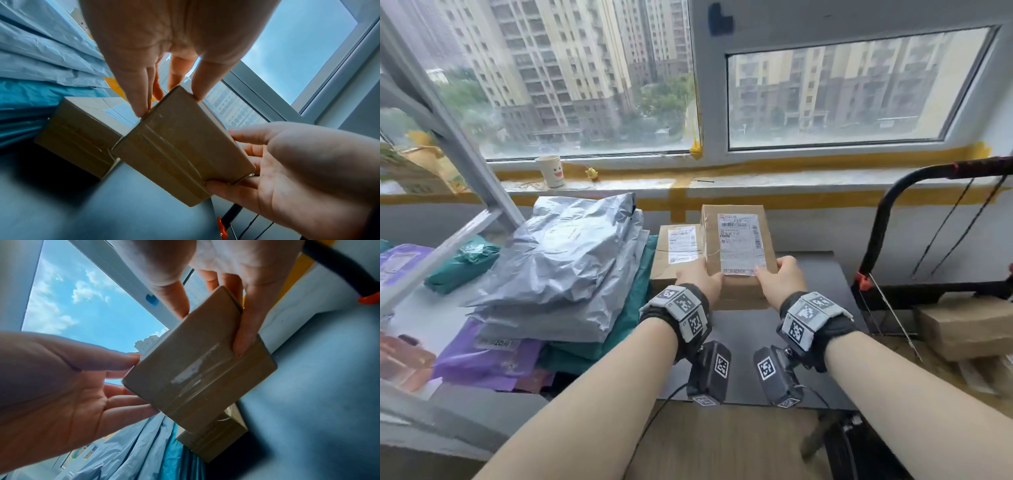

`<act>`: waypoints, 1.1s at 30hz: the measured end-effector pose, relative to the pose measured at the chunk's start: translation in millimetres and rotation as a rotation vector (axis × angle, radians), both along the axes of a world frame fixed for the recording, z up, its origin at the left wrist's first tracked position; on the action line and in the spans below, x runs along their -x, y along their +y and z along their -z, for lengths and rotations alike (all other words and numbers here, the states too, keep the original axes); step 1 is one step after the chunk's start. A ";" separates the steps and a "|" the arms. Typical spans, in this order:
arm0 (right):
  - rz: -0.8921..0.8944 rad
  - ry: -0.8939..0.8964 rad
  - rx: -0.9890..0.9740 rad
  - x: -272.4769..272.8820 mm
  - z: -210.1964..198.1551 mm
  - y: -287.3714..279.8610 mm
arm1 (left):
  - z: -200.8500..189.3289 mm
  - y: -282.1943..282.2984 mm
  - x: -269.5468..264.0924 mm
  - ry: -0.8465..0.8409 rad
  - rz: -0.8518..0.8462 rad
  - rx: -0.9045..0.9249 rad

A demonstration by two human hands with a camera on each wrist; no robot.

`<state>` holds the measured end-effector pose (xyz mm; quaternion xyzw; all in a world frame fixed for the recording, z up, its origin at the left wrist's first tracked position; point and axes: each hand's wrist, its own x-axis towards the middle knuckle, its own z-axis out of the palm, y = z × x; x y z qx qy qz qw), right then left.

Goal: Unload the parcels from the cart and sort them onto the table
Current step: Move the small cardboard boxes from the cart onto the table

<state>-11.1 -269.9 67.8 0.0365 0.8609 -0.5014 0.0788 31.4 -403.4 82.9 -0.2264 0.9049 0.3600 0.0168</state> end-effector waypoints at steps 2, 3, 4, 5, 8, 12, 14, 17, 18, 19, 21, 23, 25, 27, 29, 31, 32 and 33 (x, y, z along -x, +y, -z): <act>0.049 0.001 0.001 4.4 1.8 -25.2 | 3.3 -25.2 6.6 0.004 0.037 0.024; 0.071 0.009 -0.004 6.5 1.7 -32.7 | 4.4 -33.1 10.9 0.013 0.054 0.029; 0.098 0.016 -0.009 9.6 2.8 -42.1 | 5.4 -42.9 16.9 0.020 0.071 0.017; 0.113 0.024 -0.015 11.4 3.0 -46.6 | 4.8 -47.6 20.7 0.038 0.082 -0.009; 0.124 0.029 -0.032 22.4 7.9 -60.2 | 10.9 -62.5 39.1 0.054 0.082 -0.031; 0.062 0.014 -0.046 35.3 11.4 -81.6 | 16.2 -85.6 53.0 0.057 0.013 0.011; 0.022 0.023 -0.034 42.3 10.6 -95.8 | 16.0 -99.0 59.1 0.037 -0.030 0.028; -0.039 0.049 -0.038 55.9 11.3 -117.9 | 15.5 -120.3 65.8 0.010 -0.088 0.027; -0.059 0.051 -0.051 59.4 12.5 -124.2 | 16.3 -126.9 66.6 0.001 -0.100 0.030; -0.082 0.049 -0.069 62.9 14.1 -129.7 | 16.5 -132.0 67.0 -0.009 -0.106 0.030; -0.117 0.024 -0.092 68.2 18.7 -137.0 | 17.2 -138.0 68.1 -0.032 -0.113 0.012; -0.117 0.001 -0.076 74.2 20.7 -139.3 | 14.5 -138.2 71.9 -0.025 -0.120 -0.017; -0.091 0.029 -0.052 82.2 19.1 -136.8 | 8.3 -134.1 78.1 0.007 -0.114 -0.025; -0.048 0.074 -0.034 91.6 15.8 -129.7 | 3.4 -127.7 87.5 0.040 -0.115 -0.044; 0.008 0.100 -0.028 100.6 13.4 -118.2 | 2.9 -117.3 99.7 0.082 -0.093 -0.086; 0.071 0.103 -0.035 108.6 14.2 -102.8 | 6.3 -101.8 112.9 0.077 -0.041 -0.106; 0.105 0.098 -0.046 111.9 16.0 -94.2 | 9.1 -93.0 118.3 0.066 -0.009 -0.118; 0.137 0.092 -0.062 114.8 19.3 -84.4 | 12.9 -83.1 123.3 0.052 0.023 -0.132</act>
